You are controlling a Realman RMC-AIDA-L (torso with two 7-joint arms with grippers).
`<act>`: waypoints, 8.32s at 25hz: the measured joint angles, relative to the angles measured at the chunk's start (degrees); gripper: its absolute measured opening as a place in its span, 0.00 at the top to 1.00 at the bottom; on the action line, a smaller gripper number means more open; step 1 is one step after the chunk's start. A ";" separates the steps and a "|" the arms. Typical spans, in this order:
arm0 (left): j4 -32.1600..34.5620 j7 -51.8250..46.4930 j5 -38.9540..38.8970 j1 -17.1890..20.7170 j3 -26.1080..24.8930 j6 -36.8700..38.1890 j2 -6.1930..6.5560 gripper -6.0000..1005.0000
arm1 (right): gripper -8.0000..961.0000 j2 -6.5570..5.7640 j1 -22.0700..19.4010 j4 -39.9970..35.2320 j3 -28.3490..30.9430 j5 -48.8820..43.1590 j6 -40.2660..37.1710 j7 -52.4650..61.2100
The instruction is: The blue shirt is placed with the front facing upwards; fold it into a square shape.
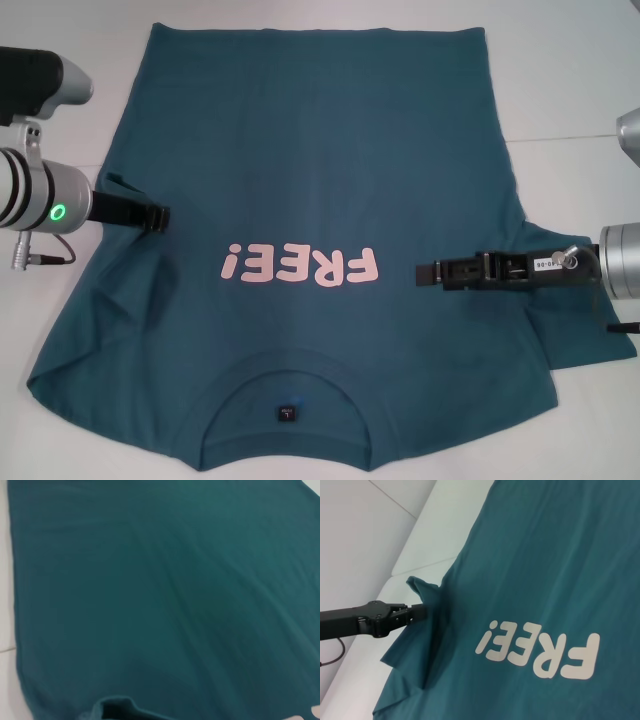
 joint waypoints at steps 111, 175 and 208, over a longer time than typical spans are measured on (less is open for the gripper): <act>-7.80 16.93 -15.69 17.02 -41.39 41.75 0.21 0.37 | 0.35 -8.03 2.02 9.27 4.76 -11.48 18.83 15.90; -7.56 16.36 -15.78 19.07 -43.27 42.45 0.15 0.37 | 0.98 -5.82 12.16 -1.73 0.14 -30.32 11.25 24.62; -7.54 14.50 -16.47 19.90 -46.25 39.87 0.30 0.37 | 0.98 -1.90 18.50 -1.73 -8.81 -30.67 7.83 31.46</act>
